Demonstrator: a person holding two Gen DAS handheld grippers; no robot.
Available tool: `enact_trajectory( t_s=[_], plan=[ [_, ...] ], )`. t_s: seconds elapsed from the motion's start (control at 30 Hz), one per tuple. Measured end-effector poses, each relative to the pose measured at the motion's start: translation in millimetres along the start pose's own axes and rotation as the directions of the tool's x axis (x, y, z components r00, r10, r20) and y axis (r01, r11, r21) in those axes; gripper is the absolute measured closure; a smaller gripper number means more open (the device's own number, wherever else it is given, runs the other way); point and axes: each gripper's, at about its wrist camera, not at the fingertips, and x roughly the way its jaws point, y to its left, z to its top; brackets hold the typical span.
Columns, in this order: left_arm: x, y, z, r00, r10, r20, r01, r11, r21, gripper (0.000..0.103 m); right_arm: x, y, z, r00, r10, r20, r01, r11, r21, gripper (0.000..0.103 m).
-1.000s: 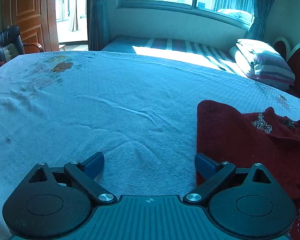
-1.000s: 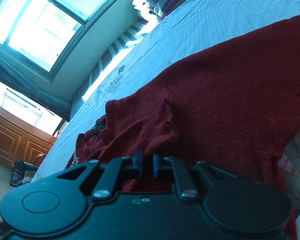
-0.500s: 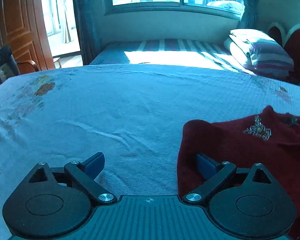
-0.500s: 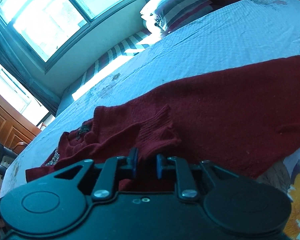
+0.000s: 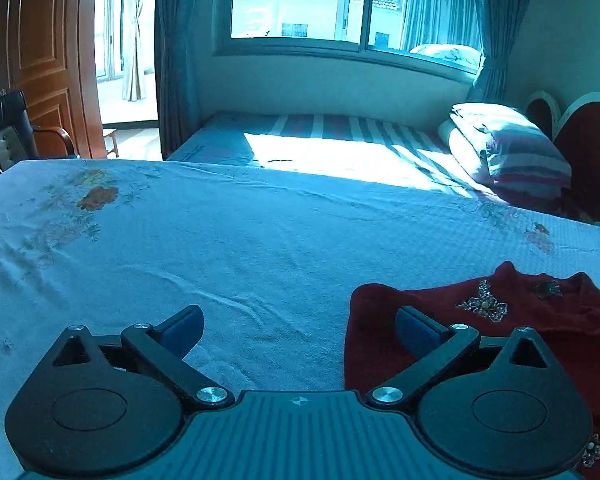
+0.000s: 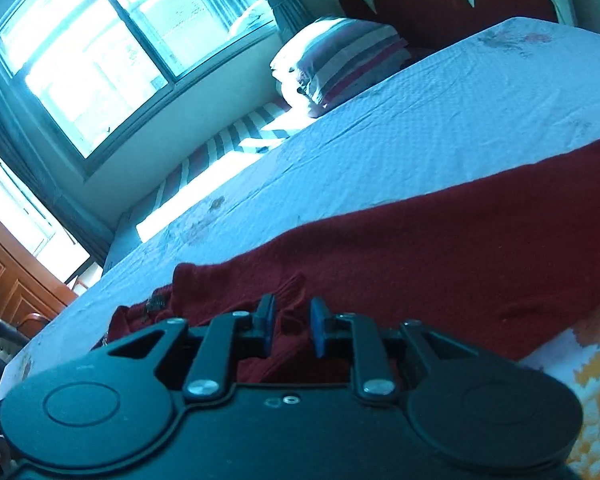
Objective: Fold small clothes
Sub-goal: 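Grasp the other sleeve with the right gripper and lift it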
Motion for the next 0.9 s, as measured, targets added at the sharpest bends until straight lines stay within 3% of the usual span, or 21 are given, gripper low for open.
enact_trajectory(
  t_s=[0.1, 0.2, 0.27, 0.3, 0.33, 0.47, 0.53, 0.6, 0.63, 0.7, 0.8, 0.9],
  plan=[
    [-9, -3, -12, 1.000, -0.026, -0.003, 0.026, 1.000, 0.007, 0.001, -6, -8, 2, 1.000, 0.020, -0.006, -0.020, 1.000, 0.020, 0.083],
    [7, -15, -29, 0.995, 0.034, -0.096, -0.024, 0.994, 0.103, 0.001, 2, -4, -4, 0.997, 0.069, -0.036, -0.070, 0.997, -0.018, 0.084],
    [7, -13, -37, 0.995, 0.037, -0.094, -0.030, 0.996, 0.082, 0.001, 20, -5, -12, 0.994, 0.022, -0.111, -0.027, 0.999, -0.042, 0.098],
    [6, -10, -36, 0.994, 0.038, -0.101, -0.031, 0.997, 0.065, 0.001, 19, -9, -10, 0.995, 0.018, -0.099, -0.021, 0.999, -0.032, 0.097],
    [1, -9, -35, 0.995, 0.050, -0.090, -0.045, 0.997, 0.057, 0.001, 15, -13, -6, 0.995, 0.001, -0.101, -0.001, 1.000, -0.004, 0.085],
    [-19, -3, -40, 0.998, 0.044, -0.055, -0.042, 0.998, 0.045, 0.001, -42, -58, 14, 0.997, -0.037, 0.070, 0.030, 0.995, 0.091, 0.078],
    [-28, 1, -43, 0.998, 0.043, -0.056, -0.042, 0.999, 0.024, 0.001, -70, -93, 21, 0.987, -0.091, 0.129, 0.071, 0.985, 0.155, 0.057],
    [-37, 2, -48, 0.998, 0.049, -0.050, -0.048, 0.999, 0.016, 0.001, -102, -139, 27, 0.967, -0.172, 0.190, 0.122, 0.960, 0.251, 0.043],
    [-42, 1, -51, 0.997, 0.055, -0.046, -0.054, 0.998, 0.013, 0.001, -117, -163, 29, 0.955, -0.208, 0.213, 0.139, 0.944, 0.299, 0.042],
    [-50, -2, -55, 0.997, 0.059, -0.047, -0.058, 0.998, 0.012, 0.001, -141, -212, 32, 0.937, -0.267, 0.226, 0.153, 0.894, 0.421, 0.045],
    [-58, -9, -59, 0.996, 0.071, -0.054, -0.070, 0.997, 0.016, 0.001, -164, -268, 28, 0.926, -0.294, 0.239, 0.117, 0.822, 0.557, 0.048],
    [-64, -19, -61, 0.995, 0.081, -0.059, -0.080, 0.997, 0.018, 0.001, -168, -301, 22, 0.930, -0.277, 0.240, 0.067, 0.772, 0.632, 0.048]
  ],
)
